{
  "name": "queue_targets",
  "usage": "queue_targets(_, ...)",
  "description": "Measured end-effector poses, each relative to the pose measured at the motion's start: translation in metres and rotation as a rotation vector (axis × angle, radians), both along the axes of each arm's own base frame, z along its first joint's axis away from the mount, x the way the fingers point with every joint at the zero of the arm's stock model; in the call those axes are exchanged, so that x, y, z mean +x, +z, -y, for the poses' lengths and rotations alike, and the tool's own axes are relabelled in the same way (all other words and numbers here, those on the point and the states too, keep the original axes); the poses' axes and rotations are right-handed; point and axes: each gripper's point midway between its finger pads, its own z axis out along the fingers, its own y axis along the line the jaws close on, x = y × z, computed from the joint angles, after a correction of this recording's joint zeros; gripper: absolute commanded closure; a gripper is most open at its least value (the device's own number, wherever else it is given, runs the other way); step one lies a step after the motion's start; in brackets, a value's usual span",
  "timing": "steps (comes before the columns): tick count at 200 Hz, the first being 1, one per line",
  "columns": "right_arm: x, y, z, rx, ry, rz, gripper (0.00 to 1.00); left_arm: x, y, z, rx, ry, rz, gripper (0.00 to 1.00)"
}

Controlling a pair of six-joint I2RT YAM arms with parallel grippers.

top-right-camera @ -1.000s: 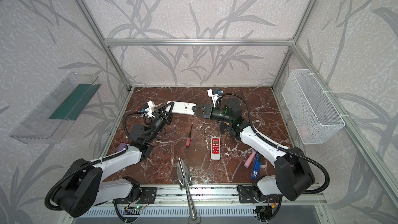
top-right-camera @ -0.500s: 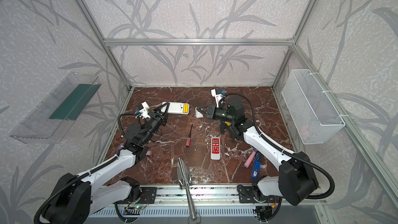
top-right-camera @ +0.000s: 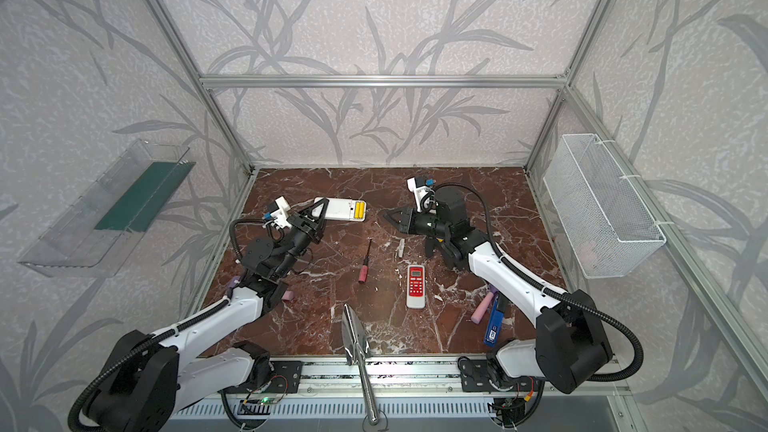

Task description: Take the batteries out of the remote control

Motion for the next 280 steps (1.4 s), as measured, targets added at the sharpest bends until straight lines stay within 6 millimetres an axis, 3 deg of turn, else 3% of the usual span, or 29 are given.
queue_targets(31,0.002,-0.022,0.010,-0.124,-0.020,0.032,0.72,0.002,-0.032,0.005,0.148,-0.016,-0.087,1.00)
queue_targets(85,-0.010,-0.035,0.008,-0.283,0.095,0.204,0.48,-0.008,-0.070,0.018,0.382,-0.112,-0.145,1.00)
queue_targets(108,-0.024,-0.034,-0.004,-0.335,0.192,0.327,0.40,-0.013,-0.077,0.023,0.428,-0.155,-0.140,1.00)
queue_targets(148,-0.066,-0.025,-0.041,-0.403,0.388,0.603,0.24,-0.019,-0.082,0.033,0.464,-0.226,-0.111,1.00)
queue_targets(165,-0.073,-0.028,-0.051,-0.424,0.425,0.652,0.21,-0.020,-0.082,0.037,0.461,-0.251,-0.102,1.00)
queue_targets(232,-0.046,-0.054,-0.076,-0.521,0.398,0.639,0.17,-0.020,-0.078,0.045,0.445,-0.289,-0.063,1.00)
queue_targets(280,-0.030,-0.061,-0.093,-0.542,0.374,0.630,0.19,-0.021,-0.077,0.046,0.442,-0.296,-0.055,1.00)
